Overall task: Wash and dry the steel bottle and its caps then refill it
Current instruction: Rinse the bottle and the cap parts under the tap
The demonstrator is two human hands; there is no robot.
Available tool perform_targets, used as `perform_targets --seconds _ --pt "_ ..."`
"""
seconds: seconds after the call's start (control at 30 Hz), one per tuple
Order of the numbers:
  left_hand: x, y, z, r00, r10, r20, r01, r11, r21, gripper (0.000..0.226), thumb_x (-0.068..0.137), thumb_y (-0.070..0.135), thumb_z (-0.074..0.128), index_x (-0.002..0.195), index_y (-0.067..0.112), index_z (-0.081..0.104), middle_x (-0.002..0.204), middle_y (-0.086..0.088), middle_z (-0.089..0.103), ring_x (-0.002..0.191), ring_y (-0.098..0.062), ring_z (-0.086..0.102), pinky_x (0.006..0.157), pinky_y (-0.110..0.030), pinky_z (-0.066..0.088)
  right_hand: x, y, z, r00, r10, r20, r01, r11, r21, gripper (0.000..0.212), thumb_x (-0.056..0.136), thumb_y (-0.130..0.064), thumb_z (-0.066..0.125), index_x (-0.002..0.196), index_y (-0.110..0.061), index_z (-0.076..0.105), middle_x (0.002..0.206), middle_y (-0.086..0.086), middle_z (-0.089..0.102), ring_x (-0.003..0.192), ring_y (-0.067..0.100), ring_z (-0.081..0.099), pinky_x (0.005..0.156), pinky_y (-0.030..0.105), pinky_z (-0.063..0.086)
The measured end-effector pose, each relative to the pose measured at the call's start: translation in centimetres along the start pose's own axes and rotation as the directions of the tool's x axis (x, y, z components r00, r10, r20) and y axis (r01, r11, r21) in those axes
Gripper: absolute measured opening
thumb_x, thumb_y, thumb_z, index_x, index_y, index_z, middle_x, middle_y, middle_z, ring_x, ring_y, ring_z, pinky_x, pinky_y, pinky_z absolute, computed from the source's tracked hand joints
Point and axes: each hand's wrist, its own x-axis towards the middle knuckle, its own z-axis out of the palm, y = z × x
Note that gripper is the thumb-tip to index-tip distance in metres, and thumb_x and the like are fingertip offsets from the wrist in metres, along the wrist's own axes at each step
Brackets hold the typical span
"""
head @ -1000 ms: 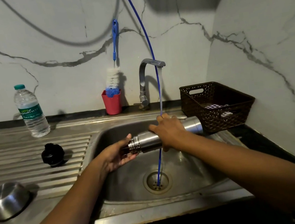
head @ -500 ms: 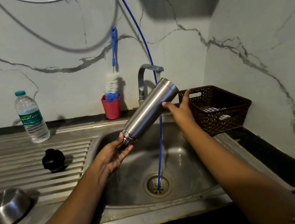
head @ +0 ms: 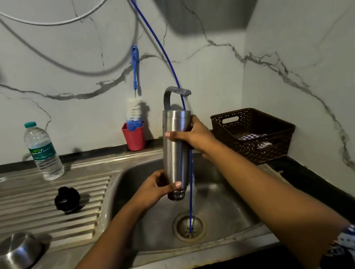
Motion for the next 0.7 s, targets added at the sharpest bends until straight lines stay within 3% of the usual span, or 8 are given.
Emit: perform_targets --seconds 0.13,0.27,0.37,0.43,0.53,0.63,0.7 --pt "0.1 1.2 0.9 0.977 0.09 -0.191 -0.074 0.993 0.086 0.069 0.065 0.03 0.086 0.122 0.025 0.048 0.112 0.005 0.062 0.101 -0.013 0.062 0.085 -0.031 0.053 -0.6 0.3 1.7 0.998 -0.027 0.065 0.033 0.994 -0.1 0.084 0.057 -0.039 0.087 0.126 -0.022 0.042 0.119 0.0 0.059 0.102 0.018 0.059 0.091 0.042 0.052" --pt "0.5 4.1 -0.6 0.952 0.186 -0.242 -0.168 0.982 0.092 0.069 0.061 0.028 0.088 0.12 0.02 0.052 0.112 0.0 0.065 0.1 -0.017 0.065 0.086 -0.036 0.055 -0.9 -3.8 1.1 0.985 -0.159 0.071 0.17 0.967 -0.189 0.081 0.062 -0.04 0.084 0.128 -0.022 0.04 0.115 -0.005 0.057 0.1 0.013 0.058 0.088 0.032 0.051" --pt "0.7 6.7 -1.9 0.908 0.319 -0.272 -0.29 0.946 0.142 0.074 0.061 0.033 0.088 0.124 0.025 0.049 0.115 0.005 0.063 0.103 -0.01 0.061 0.085 -0.027 0.05 -0.9 -6.0 0.2 0.948 -0.316 0.016 0.316 0.941 -0.12 0.075 0.065 -0.04 0.082 0.125 -0.024 0.041 0.107 -0.012 0.055 0.091 0.004 0.056 0.079 0.022 0.05" --pt "0.7 6.2 -2.0 0.934 0.259 -0.247 -0.237 0.965 0.116 0.075 0.061 0.025 0.089 0.123 0.025 0.047 0.114 0.005 0.063 0.105 -0.012 0.062 0.085 -0.025 0.051 -0.8 -4.9 0.6 0.969 -0.247 0.027 0.248 0.965 -0.086 0.076 0.064 -0.038 0.083 0.126 -0.025 0.041 0.115 -0.009 0.057 0.099 0.009 0.058 0.083 0.027 0.052" --pt "0.4 4.2 -1.1 0.981 0.115 -0.159 -0.097 0.988 0.116 0.084 0.046 0.024 0.094 0.117 0.019 0.05 0.11 -0.001 0.067 0.106 -0.021 0.065 0.083 -0.028 0.054 -0.8 -3.0 1.0 0.992 -0.08 0.102 0.098 0.978 -0.187 0.083 0.059 -0.036 0.086 0.129 -0.022 0.043 0.12 -0.002 0.059 0.106 0.018 0.059 0.087 0.034 0.053" --pt "0.6 4.6 -0.7 0.961 0.17 -0.22 -0.164 0.985 0.047 0.077 0.053 0.018 0.091 0.118 0.018 0.05 0.106 0.005 0.067 0.098 -0.009 0.066 0.075 -0.017 0.054 -1.2 -3.2 0.5 0.972 -0.233 0.021 0.234 0.958 -0.164 0.079 0.063 -0.039 0.084 0.128 -0.024 0.043 0.106 -0.012 0.056 0.09 0.002 0.056 0.077 0.02 0.049" --pt "0.7 4.6 -0.8 0.972 0.15 -0.18 -0.141 0.988 0.063 0.077 0.054 0.021 0.091 0.12 0.016 0.052 0.106 0.006 0.067 0.096 -0.007 0.065 0.08 -0.021 0.055 -1.5 -2.8 0.4 0.972 -0.236 0.009 0.234 0.957 -0.17 0.077 0.065 -0.038 0.083 0.129 -0.024 0.042 0.107 -0.012 0.055 0.091 0.003 0.055 0.076 0.018 0.045"
